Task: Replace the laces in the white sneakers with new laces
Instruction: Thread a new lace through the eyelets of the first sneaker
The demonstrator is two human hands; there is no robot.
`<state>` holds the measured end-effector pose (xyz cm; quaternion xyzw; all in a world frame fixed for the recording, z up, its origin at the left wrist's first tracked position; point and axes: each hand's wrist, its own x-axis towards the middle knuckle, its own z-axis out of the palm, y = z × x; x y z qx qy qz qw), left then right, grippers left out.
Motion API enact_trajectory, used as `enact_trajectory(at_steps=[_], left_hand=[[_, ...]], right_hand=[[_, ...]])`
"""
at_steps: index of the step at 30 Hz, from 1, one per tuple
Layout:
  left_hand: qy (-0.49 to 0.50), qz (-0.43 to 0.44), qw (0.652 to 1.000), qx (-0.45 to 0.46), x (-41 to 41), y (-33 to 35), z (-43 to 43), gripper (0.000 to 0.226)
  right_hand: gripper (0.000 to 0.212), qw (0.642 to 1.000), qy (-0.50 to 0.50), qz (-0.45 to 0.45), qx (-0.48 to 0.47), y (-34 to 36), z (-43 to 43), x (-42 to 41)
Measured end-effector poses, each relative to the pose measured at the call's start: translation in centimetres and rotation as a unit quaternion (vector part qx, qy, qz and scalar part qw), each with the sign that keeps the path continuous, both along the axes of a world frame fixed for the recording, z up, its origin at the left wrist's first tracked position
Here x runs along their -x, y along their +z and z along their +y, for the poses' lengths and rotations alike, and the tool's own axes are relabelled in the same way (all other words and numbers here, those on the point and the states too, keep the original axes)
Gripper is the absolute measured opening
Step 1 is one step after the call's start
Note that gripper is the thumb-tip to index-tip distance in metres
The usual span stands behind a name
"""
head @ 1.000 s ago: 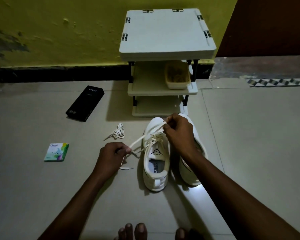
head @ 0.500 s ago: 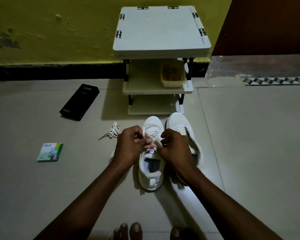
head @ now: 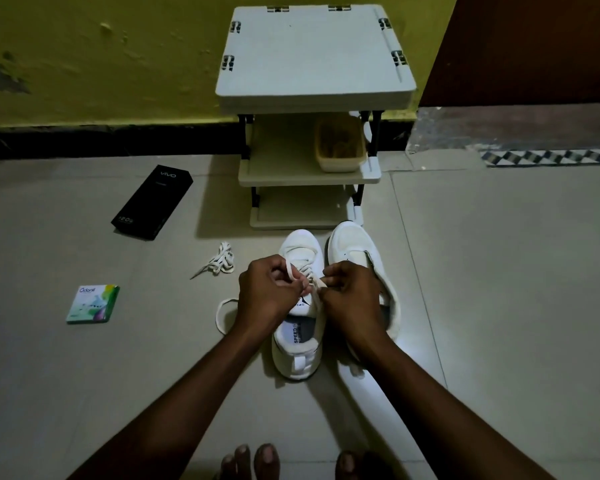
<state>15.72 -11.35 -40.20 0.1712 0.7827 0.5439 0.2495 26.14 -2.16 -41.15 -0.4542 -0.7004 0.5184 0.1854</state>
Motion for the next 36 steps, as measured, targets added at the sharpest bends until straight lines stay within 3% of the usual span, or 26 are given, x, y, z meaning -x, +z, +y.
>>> enact_trajectory(at_steps=[25,36], left_hand=[[0.038,-0.091,0.995,-0.034,0.06,-0.19,0.03,0.016],[0.043,-0.067,0.997,-0.02,0.03,-0.43,-0.35,0.015]], right_hand=[[0.024,0.999,-0.006,0.025,0.041,-0.39,-0.09,0.0],[0.023,0.999,-0.011,0.018,0.031,-0.01,-0.17,0.03]])
